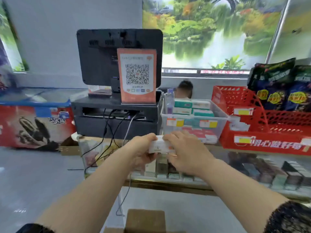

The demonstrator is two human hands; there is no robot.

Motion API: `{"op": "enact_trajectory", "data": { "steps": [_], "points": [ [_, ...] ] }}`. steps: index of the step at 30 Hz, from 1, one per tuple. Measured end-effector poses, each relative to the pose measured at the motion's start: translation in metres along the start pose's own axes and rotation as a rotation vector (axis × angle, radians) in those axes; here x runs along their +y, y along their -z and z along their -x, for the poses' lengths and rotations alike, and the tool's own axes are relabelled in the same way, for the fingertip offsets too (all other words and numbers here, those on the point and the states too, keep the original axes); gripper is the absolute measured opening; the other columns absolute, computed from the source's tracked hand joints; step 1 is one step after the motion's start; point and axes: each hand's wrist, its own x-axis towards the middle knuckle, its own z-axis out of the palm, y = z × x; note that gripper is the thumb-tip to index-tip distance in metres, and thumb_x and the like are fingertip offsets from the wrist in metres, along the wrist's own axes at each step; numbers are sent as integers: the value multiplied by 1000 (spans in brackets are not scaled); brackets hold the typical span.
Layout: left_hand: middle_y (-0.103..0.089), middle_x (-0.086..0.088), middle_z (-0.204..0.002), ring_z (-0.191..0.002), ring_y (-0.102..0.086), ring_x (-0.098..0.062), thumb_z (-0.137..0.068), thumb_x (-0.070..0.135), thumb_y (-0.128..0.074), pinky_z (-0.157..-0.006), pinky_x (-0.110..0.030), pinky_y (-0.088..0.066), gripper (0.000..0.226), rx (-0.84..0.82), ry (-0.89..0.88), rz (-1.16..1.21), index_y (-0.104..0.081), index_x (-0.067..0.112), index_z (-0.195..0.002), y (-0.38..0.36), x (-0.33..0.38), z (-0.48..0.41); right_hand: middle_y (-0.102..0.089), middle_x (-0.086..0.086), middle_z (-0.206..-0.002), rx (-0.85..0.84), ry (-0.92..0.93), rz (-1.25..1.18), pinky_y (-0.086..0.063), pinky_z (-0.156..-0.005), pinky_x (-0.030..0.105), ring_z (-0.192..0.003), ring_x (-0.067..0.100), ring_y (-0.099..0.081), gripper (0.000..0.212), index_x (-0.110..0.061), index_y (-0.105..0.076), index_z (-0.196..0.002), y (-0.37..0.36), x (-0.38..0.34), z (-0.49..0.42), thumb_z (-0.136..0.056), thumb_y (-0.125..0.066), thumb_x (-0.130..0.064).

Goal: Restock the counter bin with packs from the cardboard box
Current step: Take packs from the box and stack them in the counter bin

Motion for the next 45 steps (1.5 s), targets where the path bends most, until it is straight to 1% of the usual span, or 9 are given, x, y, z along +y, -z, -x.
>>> {"op": "enact_trajectory", "data": {
  "steps": [9,12,15,19,22,27,35,41,45],
  "points": [
    [-58,-13,-73,-58,-55,-18,-92,12,-55,-39,-16,-44,11,-170,-15,61,-55,5,-99,-59,106,-20,-59,1,-118,159,-63,195,-49,-75,36,-109,23,-55,33,-18,-53,-120,65,58,-64,-88,-58,-26],
    [-58,-13,-75,-58,-55,-17,-93,14,-54,-41,-18,-45,15,-219,-44,46,-53,5,-105,-74,128,-33,-66,2,-81,224,-65,281,-44,-43,30,-71,24,-64,35,-14,-63,-88,71,79,-87,-58,-82,-17],
    [-62,-15,-81,-66,-59,-19,-93,21,-57,-55,-22,-51,19,-253,-50,33,-55,6,-105,-83,147,-46,-63,1,-68,283,-107,317,-37,-33,26,-56,22,-60,46,-13,-62,-79,74,102,-108,-42,-88,-13],
    [-54,-18,-115,-96,-63,-28,-87,36,-66,-78,-34,-57,39,-188,-104,-64,-51,12,-114,-87,163,-70,-65,8,-92,226,-181,277,-42,-52,34,-82,29,-62,38,-11,-59,-99,64,138,-131,-67,-77,-15],
    [-54,-15,-105,-93,-62,-27,-87,34,-66,-80,-35,-57,42,-132,-147,-59,-46,15,-119,-86,171,-85,-58,3,-114,158,-224,281,-41,-68,32,-102,24,-55,31,-16,-49,-114,45,168,-151,-86,-60,-24],
    [-54,-14,-105,-93,-62,-25,-89,33,-64,-80,-35,-57,38,-51,-172,-62,-49,12,-117,-90,184,-113,-53,2,-126,6,-200,204,-46,-83,30,-114,22,-50,34,-17,-45,-121,2,200,-189,-89,-57,-24],
    [-58,-9,-97,-90,-62,-22,-94,31,-57,-70,-28,-56,32,17,-226,-2,-50,13,-120,-125,197,-149,-54,7,-122,-138,-94,245,-47,-84,34,-112,26,-51,32,-13,-46,-120,-69,232,-226,-89,-54,-10],
    [-56,-11,-109,-99,-61,-24,-95,28,-55,-75,-31,-55,10,23,-219,22,-54,20,-91,-135,189,-163,-53,10,-127,-178,-71,264,-50,-90,39,-119,29,-49,37,-11,-47,-125,-95,246,-235,-89,-56,-7],
    [-56,-12,-111,-93,-60,-23,-95,27,-56,-75,-30,-55,9,19,-219,38,-53,22,-88,-137,186,-167,-55,10,-124,-213,-62,284,-51,-89,41,-115,30,-53,36,-10,-49,-124,-104,249,-241,-89,-57,-6]
  ]
}}
